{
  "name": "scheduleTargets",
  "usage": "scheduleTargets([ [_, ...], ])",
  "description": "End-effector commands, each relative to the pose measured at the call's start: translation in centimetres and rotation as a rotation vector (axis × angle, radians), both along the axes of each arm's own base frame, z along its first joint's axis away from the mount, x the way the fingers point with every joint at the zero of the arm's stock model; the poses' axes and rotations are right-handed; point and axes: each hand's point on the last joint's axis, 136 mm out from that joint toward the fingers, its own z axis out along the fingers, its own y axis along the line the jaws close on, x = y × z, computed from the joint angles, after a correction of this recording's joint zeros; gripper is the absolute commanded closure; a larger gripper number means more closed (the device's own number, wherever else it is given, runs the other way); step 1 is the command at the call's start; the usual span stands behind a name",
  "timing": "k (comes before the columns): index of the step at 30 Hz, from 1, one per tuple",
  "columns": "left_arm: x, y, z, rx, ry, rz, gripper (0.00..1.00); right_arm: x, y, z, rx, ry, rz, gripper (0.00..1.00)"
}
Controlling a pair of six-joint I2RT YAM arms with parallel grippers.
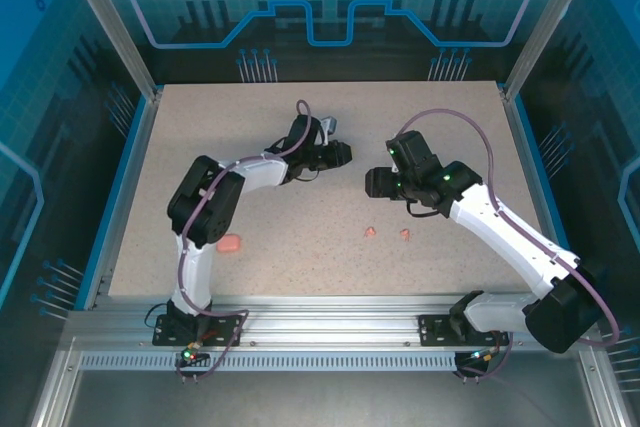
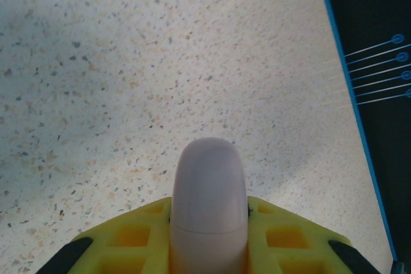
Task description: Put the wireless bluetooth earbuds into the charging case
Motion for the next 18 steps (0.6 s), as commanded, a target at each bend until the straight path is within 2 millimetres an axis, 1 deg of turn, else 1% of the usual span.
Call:
scheduleTargets([
  [1,-0.9,0.2,-2.6,0.045,0.16,-0.007,0.94,1.0,-0.1,1.1,0.014,-0.033,-0.029,0.36],
  [4,-0.6,0.1,-3.7,0.072,0.213,-0.008,0.91,1.2,-0.1,1.3,0.014,-0.035,-0.031,0.36],
  [6,-0.4,0.3,-4.3,0.091,0.243,0.0,0.82,1.2,0.0,1.3,0.012,-0.034,-0.028,0.36],
  [12,0.0,1.8,-5.7,0.186,0.294,0.032,0.6,1.1,-0.2,1.6,0.009,-0.038,-0.029,0.36],
  [16,0.2,3.0,-6.2,0.209,0.318,0.053,0.5,1.2,-0.1,1.8,0.01,-0.041,-0.027,0.36],
  [18,0.4,3.5,-6.1,0.218,0.316,0.058,0.47,1.2,-0.1,1.9,0.01,-0.043,-0.025,0.36],
])
